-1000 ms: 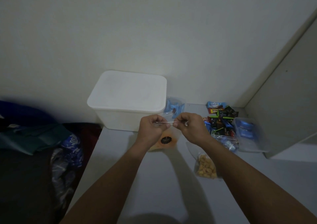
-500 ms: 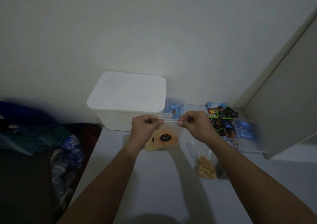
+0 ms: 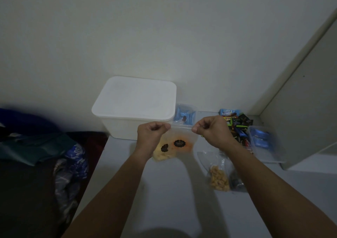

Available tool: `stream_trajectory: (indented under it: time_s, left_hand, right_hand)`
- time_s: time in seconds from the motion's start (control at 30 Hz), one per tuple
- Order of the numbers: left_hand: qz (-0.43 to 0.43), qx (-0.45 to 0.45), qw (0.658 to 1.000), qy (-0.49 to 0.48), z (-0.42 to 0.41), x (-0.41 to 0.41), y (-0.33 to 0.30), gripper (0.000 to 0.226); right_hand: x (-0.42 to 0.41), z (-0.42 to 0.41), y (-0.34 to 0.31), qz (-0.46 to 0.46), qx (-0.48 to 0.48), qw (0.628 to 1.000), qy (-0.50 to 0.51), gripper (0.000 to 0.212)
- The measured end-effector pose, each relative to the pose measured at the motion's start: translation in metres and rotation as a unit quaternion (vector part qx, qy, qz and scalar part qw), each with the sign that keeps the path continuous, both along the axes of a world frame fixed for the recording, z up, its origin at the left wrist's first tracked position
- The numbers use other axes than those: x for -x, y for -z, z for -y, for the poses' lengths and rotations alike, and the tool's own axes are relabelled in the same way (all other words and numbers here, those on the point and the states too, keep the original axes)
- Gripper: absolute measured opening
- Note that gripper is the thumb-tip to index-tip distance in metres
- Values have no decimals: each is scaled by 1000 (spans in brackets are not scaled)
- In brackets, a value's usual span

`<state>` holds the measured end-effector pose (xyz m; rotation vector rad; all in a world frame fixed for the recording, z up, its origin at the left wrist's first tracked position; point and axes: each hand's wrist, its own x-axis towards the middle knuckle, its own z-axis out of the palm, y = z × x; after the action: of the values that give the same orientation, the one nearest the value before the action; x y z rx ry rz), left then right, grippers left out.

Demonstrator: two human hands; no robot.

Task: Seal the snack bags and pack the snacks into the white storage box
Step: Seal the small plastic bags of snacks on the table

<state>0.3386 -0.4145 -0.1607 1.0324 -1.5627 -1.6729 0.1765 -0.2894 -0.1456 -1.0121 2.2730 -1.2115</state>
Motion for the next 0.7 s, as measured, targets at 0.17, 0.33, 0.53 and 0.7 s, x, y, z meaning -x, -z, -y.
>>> stream_trajectory:
  time_s: [0.17,0.33,0.53,0.7]
  left_hand:
    - [82,33,995,-54,-15,8,-3,44]
    - [39,-132,990,39,-28,16,-13,33]
    - [20,-168,984,52,-25,14,-11,14]
    - [4,-171,983,58,-27,13,-13,11]
  right_hand:
    - [-6,-1,2,-21,20,999,23,8]
    - [-18,-3,6,-37,45,998,3,8]
    - [-19,-7,9,11,78,996,-33,6]
    - [-23,-8,8,43,92,993,-52,8]
